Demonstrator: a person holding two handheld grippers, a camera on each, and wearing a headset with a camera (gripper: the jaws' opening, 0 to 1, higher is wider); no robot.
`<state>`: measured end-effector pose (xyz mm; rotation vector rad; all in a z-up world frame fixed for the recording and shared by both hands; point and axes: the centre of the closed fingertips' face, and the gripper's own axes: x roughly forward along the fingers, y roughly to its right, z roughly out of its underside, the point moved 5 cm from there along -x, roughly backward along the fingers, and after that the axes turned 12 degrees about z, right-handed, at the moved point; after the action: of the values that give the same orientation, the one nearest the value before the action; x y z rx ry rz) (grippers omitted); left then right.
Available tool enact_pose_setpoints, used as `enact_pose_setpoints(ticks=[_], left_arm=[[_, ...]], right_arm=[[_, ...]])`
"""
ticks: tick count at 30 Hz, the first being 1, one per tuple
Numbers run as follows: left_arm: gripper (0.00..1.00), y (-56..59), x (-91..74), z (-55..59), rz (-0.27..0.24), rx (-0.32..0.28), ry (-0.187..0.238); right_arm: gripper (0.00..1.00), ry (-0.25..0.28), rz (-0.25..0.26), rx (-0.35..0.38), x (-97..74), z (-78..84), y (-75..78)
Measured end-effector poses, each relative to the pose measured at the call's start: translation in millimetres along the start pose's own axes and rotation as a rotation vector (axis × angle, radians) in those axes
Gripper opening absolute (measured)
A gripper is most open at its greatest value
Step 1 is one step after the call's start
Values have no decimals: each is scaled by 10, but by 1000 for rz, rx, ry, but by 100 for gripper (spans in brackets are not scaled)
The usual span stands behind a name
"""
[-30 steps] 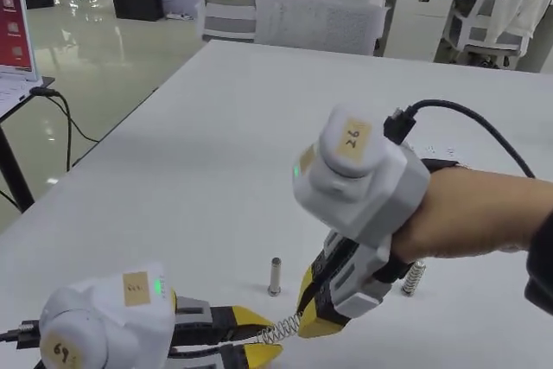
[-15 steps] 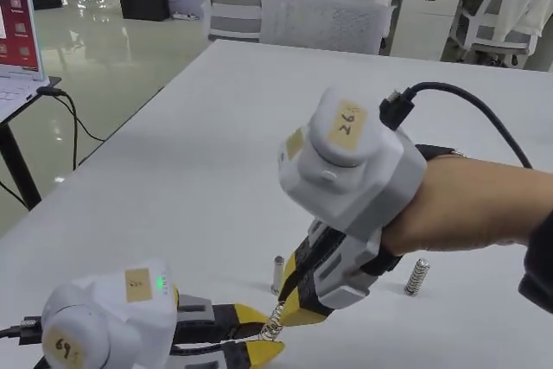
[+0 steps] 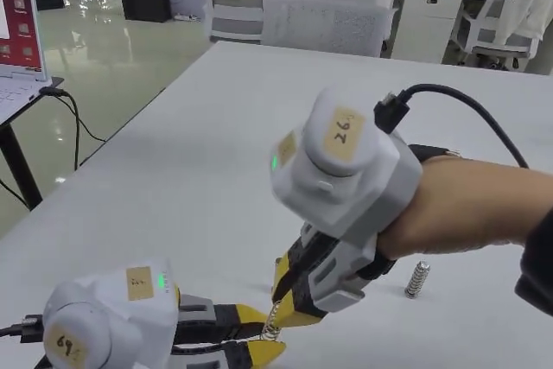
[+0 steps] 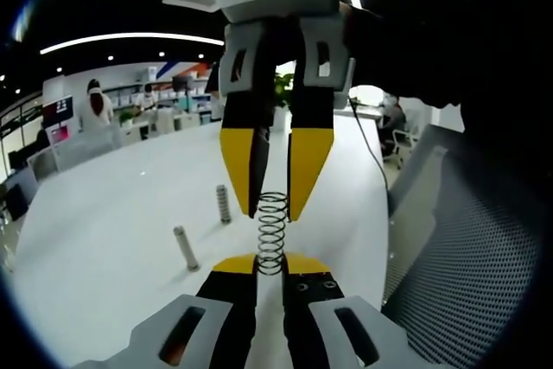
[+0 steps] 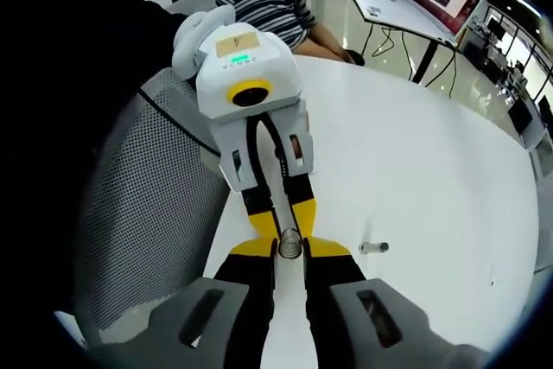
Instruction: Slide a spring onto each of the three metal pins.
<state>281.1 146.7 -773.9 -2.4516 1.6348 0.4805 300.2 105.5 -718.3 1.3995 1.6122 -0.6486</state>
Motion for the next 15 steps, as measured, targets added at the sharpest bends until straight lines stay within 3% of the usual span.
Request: enact_pose_setpoints(ticks=[15], left_arm=[[2, 5, 20, -76, 20, 6, 19]], right_arm=[[9, -43, -13, -28, 96, 45, -28]])
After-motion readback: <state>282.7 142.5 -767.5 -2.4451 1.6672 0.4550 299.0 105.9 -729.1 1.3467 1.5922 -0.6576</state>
